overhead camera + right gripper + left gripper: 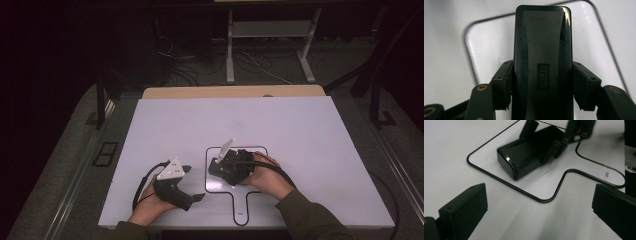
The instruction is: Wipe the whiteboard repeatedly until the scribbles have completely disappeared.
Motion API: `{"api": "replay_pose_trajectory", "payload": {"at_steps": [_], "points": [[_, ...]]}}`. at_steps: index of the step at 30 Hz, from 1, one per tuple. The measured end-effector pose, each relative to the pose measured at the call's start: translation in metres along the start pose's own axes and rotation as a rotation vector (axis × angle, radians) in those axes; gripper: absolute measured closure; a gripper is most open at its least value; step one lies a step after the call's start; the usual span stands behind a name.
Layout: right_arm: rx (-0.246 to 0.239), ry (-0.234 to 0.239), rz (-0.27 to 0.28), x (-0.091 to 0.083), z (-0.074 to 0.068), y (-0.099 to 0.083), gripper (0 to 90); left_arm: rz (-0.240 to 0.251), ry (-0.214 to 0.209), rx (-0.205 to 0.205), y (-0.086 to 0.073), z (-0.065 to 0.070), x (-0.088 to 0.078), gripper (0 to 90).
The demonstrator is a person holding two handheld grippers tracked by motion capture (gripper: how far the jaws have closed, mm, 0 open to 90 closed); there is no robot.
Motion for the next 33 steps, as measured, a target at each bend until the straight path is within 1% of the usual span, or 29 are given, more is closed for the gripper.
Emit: {"api": "replay_pose_trajectory", "payload": {"at_steps": [2,4,5,8,10,11,13,16,19,21,23,26,28,29,30,33], "points": [[0.011,-0.014,-0.009,0.0,0.005,-0.003,38.9,0.0,0.001,-0.003,0.0,0.0,0.0,0.0],[0.014,-0.008,-0.007,0.0,0.004,-0.004,38.9,-0.002,0.001,-0.002,0.0,0.0,0.0,0.0],[-0.009,-0.011,-0.003,0.0,0.004,-0.004,38.9,-0.001,0.0,-0.001,0.0,0.0,0.0,0.0],[-0.025,0.038,0.014,-0.003,-0.009,0.0,38.9,0.0,0.001,0.001,0.0,0.0,0.001,0.0],[-0.043,0.041,0.021,-0.004,-0.015,0.003,38.9,0.002,0.001,0.0,0.0,0.001,0.001,0.0],[-0.045,0.039,0.021,-0.003,-0.015,0.004,38.9,0.001,0.001,0.001,0.0,0.0,0.001,0.0],[-0.028,0.032,0.016,-0.001,-0.011,0.005,38.9,0.003,0.001,-0.002,0.0,0.001,0.001,0.0],[-0.011,-0.008,-0.001,0.001,0.0,0.003,38.9,0.001,0.0,-0.002,0.0,0.001,0.001,0.0],[0.005,-0.016,-0.006,0.003,0.008,0.0,38.9,-0.002,-0.001,-0.003,-0.001,0.0,0.001,0.0],[-0.006,-0.011,-0.004,0.002,0.005,0.0,38.9,-0.003,-0.001,-0.003,0.0,0.0,0.001,0.0],[-0.018,0.02,0.002,0.0,-0.002,0.002,38.9,-0.003,0.0,-0.002,0.0,0.0,0.0,0.0],[-0.049,0.047,0.012,-0.002,-0.014,0.006,38.9,-0.001,0.001,0.003,0.0,0.0,0.0,0.0],[-0.052,0.056,0.019,-0.003,-0.018,0.008,38.8,-0.002,0.001,0.003,0.0,0.0,0.0,0.0],[-0.057,0.054,0.016,-0.003,-0.018,0.008,38.8,-0.001,0.001,0.003,0.0,0.0,0.0,0.0],[-0.05,0.053,0.015,-0.002,-0.017,0.008,38.9,0.0,0.002,0.002,0.0,0.0,0.0,0.0],[-0.026,0.02,0.007,0.001,-0.006,0.006,38.9,-0.001,0.001,0.001,0.0,0.0,0.0,0.0]]}}
Point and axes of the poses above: each handheld gripper's, and its own axes: x roughly forward along the jaws, y roughly out of its top, z roughly to its right, the point moved 4 cm from there along x, roughly forward along the jaws, and after that the axes turned 11 degrees about -y, right-handed, at the moved point
